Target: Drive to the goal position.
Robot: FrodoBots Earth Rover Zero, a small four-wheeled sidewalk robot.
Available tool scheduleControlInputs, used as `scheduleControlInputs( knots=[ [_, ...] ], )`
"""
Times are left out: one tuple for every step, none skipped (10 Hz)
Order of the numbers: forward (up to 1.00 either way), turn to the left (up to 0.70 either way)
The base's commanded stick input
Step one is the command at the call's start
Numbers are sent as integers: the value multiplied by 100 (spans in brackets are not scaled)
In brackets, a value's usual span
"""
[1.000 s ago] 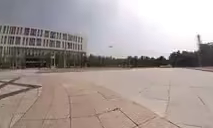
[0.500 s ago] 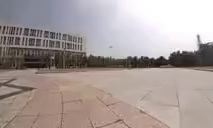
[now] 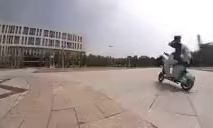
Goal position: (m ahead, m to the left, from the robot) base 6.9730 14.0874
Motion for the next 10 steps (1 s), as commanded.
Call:
scheduleControlInputs(
  knots=[
    [70, 28],
    [70, 35],
    [70, 35],
    [70, 35],
    [70, 35],
    [70, 35],
    [70, 35],
    [70, 35],
    [70, 35],
    [70, 35]
  ],
)
